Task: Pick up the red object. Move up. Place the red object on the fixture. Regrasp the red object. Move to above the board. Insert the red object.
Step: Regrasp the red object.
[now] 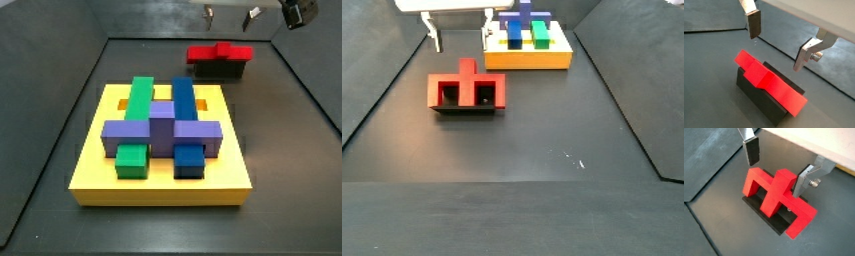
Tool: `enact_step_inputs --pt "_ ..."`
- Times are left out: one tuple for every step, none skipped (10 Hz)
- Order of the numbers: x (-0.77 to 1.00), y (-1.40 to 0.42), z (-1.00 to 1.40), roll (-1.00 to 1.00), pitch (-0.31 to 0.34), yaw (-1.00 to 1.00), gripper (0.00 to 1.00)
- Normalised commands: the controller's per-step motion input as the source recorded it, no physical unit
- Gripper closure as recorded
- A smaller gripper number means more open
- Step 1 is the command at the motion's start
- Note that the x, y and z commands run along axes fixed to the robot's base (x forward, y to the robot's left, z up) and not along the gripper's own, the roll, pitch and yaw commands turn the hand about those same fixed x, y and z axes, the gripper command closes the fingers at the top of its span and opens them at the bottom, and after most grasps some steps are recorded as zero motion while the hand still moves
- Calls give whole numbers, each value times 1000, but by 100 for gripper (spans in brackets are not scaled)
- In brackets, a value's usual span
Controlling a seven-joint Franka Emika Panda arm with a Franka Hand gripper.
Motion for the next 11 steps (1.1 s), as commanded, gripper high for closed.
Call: enact_step_inputs --pt "-77 -191 0 589 -29 -71 0" --pt "-91 -263 0 606 -34 -17 0" --pt "-29 -151 0 366 0 -11 0" --pt "0 0 -80 0 0 0 0" --pt "-40 -154 -303 283 -40 20 0" --pt "0 -243 -431 560 0 0 0" --pt "0 -251 -377 666 0 0 0" --pt "60 -266 -100 686 3 26 0" --pt "14 -86 -34 749 29 40 0" --pt "111 -109 0 829 83 43 0" --pt "157 -94 -117 931 63 0 0"
